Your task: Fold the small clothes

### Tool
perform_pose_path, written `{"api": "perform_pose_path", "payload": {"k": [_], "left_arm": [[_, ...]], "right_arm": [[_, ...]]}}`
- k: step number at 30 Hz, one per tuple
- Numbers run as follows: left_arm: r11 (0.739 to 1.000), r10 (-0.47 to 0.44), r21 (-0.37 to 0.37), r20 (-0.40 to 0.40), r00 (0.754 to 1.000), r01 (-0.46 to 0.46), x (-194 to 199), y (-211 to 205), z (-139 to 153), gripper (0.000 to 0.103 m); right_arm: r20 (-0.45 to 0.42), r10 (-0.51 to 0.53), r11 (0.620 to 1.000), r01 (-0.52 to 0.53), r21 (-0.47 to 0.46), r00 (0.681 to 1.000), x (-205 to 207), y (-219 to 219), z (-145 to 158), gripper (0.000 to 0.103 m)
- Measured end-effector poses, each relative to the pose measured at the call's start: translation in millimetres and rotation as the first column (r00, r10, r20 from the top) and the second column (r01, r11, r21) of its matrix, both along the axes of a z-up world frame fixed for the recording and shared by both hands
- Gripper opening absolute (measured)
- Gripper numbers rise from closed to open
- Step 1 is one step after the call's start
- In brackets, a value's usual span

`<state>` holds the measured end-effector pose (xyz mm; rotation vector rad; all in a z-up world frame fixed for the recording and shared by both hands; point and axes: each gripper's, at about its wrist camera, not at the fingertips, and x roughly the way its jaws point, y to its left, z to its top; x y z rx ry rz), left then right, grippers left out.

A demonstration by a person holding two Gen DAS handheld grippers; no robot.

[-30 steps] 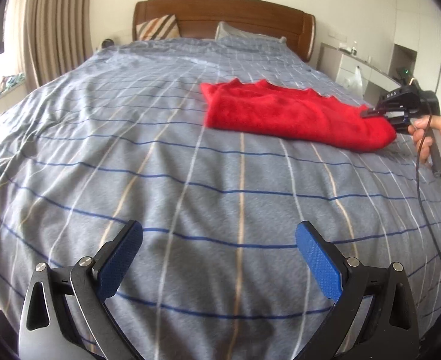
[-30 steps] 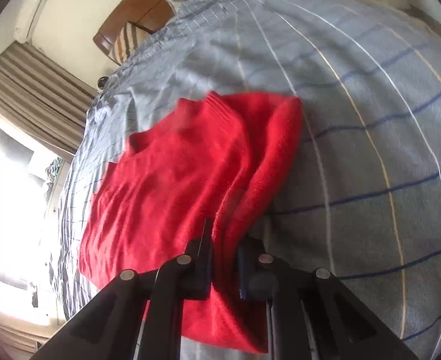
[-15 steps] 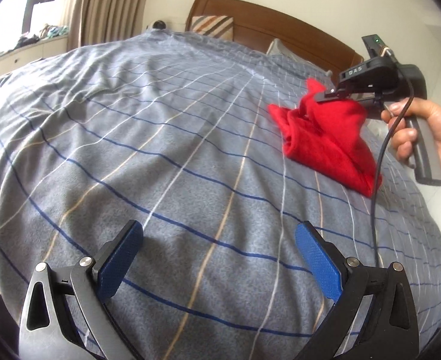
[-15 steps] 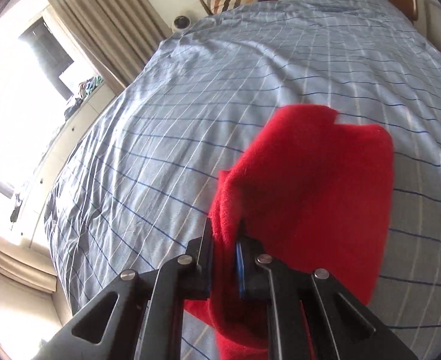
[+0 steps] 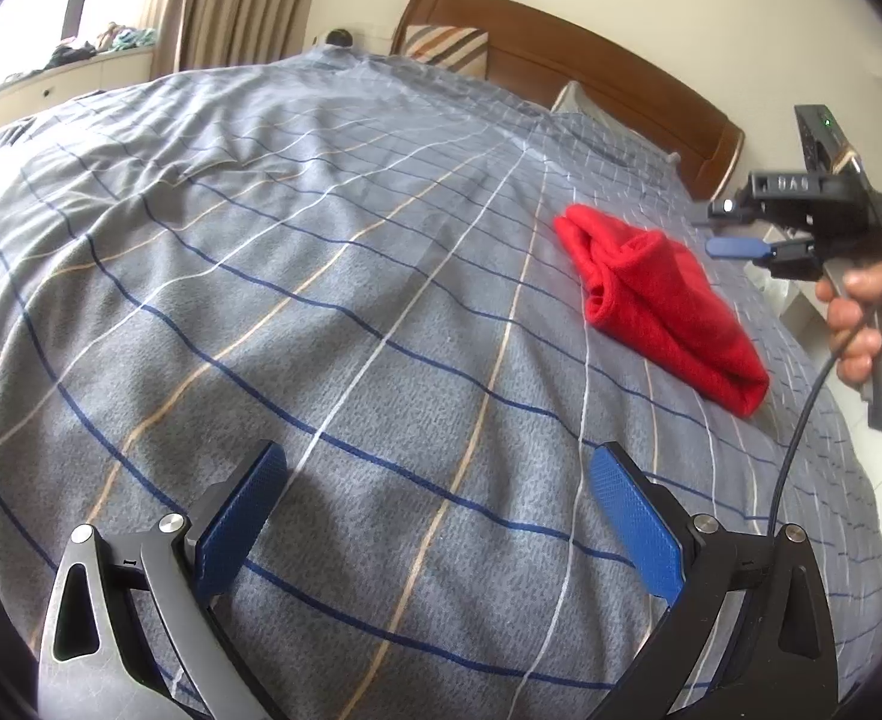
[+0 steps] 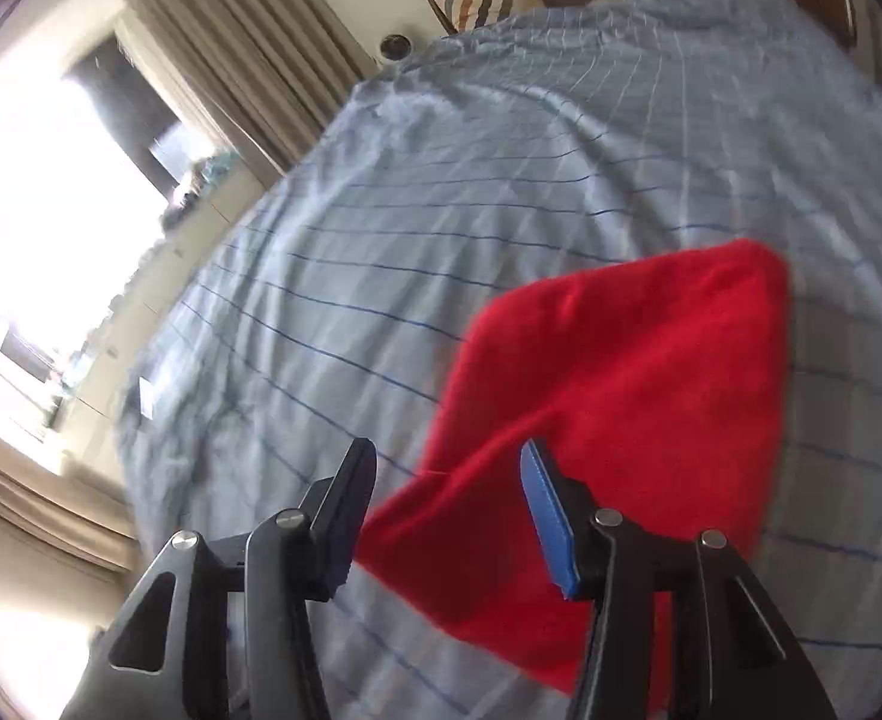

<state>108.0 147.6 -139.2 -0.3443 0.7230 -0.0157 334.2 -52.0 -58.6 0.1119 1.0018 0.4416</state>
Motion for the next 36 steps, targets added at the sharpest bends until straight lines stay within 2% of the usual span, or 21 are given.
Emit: {"api": "perform_pose_path", "payload": {"k": [1, 2, 4, 6, 7, 9, 11, 14, 16, 19, 21, 24, 27, 30, 34, 36], "left_arm": [[1.000, 0.000, 0.001, -0.001, 1.000, 0.000, 0, -1, 0, 0.102], [1.000, -0.001, 0.004, -0.002, 1.000, 0.001, 0, -1, -1, 0.102], [1.000, -0.007, 0.019, -0.004, 1.000, 0.007, -1, -5, -2, 0.102], [0.999, -0.016, 0.046, -0.006, 1.000, 0.016, -3, -10, -4, 0.102], [0.998, -0.021, 0.060, -0.007, 1.000, 0.021, -3, -12, -4, 0.102], [0.996, -0.028, 0.084, -0.008, 1.000, 0.029, -4, -14, -5, 0.102], [0.996, -0.031, 0.086, -0.011, 0.999, 0.032, -5, -15, -5, 0.102], [0.997, -0.038, 0.066, -0.012, 0.999, 0.039, -4, -13, -5, 0.102], [0.997, -0.043, 0.061, -0.015, 0.999, 0.044, -3, -14, -4, 0.102], [0.997, -0.049, 0.057, -0.016, 0.999, 0.050, -3, -16, -4, 0.102], [0.997, -0.050, 0.060, -0.018, 0.999, 0.051, -3, -17, -4, 0.102], [0.995, -0.052, 0.081, -0.020, 0.998, 0.053, -4, -21, -6, 0.102], [0.994, -0.054, 0.098, -0.020, 0.998, 0.056, -7, -21, -7, 0.102], [0.990, -0.058, 0.124, -0.025, 0.998, 0.061, -8, -25, -7, 0.102], [0.982, -0.058, 0.177, -0.038, 0.998, 0.064, -8, -31, -9, 0.102], [0.977, -0.061, 0.202, -0.043, 0.997, 0.069, -7, -35, -9, 0.102]], "right_arm": [[0.013, 0.034, 0.995, -0.033, -0.093, 0.999, -6, 7, -6, 0.042], [0.012, 0.073, 0.988, -0.070, -0.139, 0.997, -10, 12, -13, 0.037], [0.036, 0.136, 0.973, -0.127, -0.194, 0.990, -20, 29, -29, 0.036], [0.093, 0.170, 0.969, -0.149, -0.195, 0.981, -28, 47, -44, 0.033], [0.081, 0.183, 0.968, -0.165, -0.190, 0.980, -29, 56, -55, 0.028], [0.027, 0.200, 0.958, -0.189, -0.216, 0.980, -29, 70, -76, 0.028], [0.051, 0.221, 0.950, -0.203, -0.236, 0.974, -38, 74, -74, 0.027], [0.048, 0.222, 0.964, -0.212, -0.159, 0.974, -51, 57, -52, 0.027], [0.093, 0.191, 0.978, -0.181, -0.104, 0.977, -63, 28, -28, 0.027], [0.120, 0.072, 0.996, -0.065, -0.061, 0.990, -75, -18, -12, 0.027], [0.099, 0.001, 0.996, 0.007, -0.084, 0.995, -78, -42, -22, 0.027], [-0.029, -0.031, 0.993, 0.028, -0.116, 0.999, -80, -51, -69, 0.028], [0.038, -0.046, 0.990, 0.051, -0.128, 0.998, -102, -45, -74, 0.028], [0.065, -0.096, 0.992, 0.101, -0.074, 0.993, -128, -51, -66, 0.030], [0.111, -0.134, 0.986, 0.143, -0.082, 0.985, -164, -60, -66, 0.053], [0.130, -0.162, 0.983, 0.172, -0.070, 0.978, -181, -66, -68, 0.057]]}}
